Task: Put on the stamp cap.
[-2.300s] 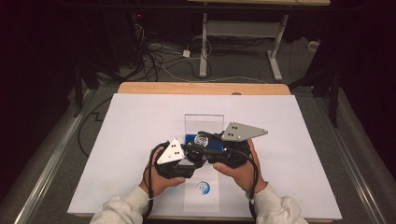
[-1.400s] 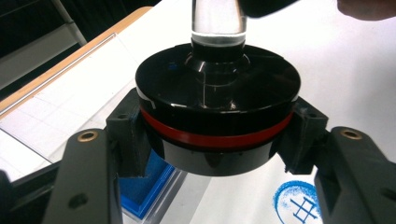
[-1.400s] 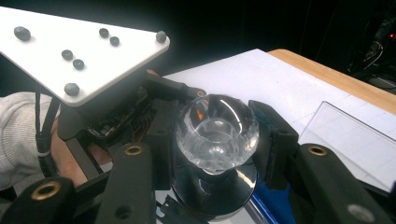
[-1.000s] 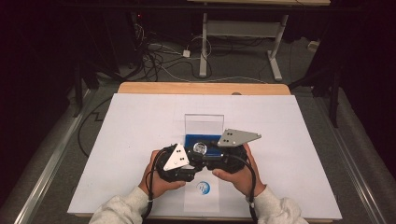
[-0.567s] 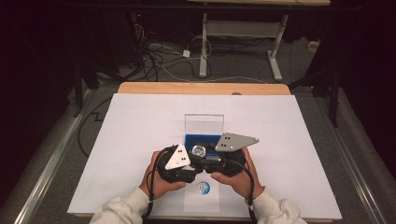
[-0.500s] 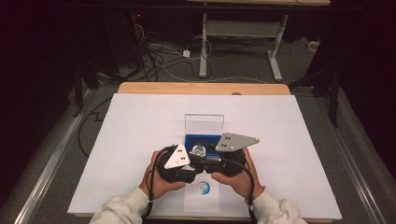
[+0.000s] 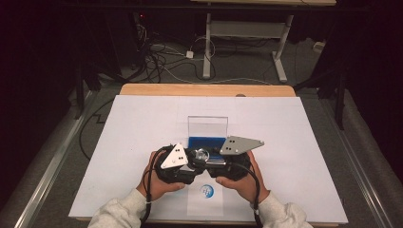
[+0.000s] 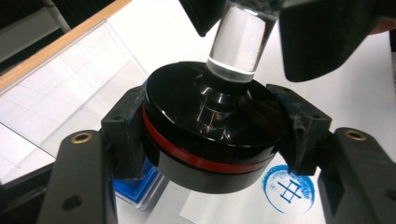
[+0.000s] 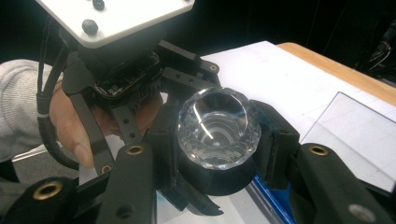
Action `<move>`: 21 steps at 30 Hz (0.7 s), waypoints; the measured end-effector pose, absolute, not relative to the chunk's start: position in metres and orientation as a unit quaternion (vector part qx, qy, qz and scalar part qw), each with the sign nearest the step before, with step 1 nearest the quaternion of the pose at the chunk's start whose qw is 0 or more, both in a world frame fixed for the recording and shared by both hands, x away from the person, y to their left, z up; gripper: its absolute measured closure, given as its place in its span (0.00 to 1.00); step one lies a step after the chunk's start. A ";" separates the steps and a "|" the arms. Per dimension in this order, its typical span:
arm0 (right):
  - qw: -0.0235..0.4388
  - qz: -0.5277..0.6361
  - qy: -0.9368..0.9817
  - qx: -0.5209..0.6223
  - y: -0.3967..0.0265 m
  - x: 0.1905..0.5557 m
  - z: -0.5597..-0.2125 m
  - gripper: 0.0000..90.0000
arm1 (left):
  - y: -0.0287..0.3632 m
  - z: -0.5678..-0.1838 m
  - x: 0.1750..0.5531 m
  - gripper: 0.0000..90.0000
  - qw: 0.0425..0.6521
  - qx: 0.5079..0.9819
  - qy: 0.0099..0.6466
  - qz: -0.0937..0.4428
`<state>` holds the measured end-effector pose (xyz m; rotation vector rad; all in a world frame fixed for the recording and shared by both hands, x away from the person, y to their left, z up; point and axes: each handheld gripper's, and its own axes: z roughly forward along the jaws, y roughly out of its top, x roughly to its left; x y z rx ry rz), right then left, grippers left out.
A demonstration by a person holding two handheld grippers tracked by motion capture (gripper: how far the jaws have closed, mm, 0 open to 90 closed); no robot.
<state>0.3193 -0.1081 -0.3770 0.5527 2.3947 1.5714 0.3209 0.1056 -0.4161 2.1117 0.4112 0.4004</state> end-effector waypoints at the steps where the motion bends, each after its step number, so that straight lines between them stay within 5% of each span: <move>1: 0.112 0.533 0.817 0.190 -0.108 0.320 -0.378 0.63 | 0.105 -0.417 0.321 0.38 0.457 0.858 0.167 0.162; 21: 0.120 0.516 0.827 0.187 -0.106 0.318 -0.379 0.63 | 0.105 -0.428 0.322 0.38 0.478 0.850 0.165 0.148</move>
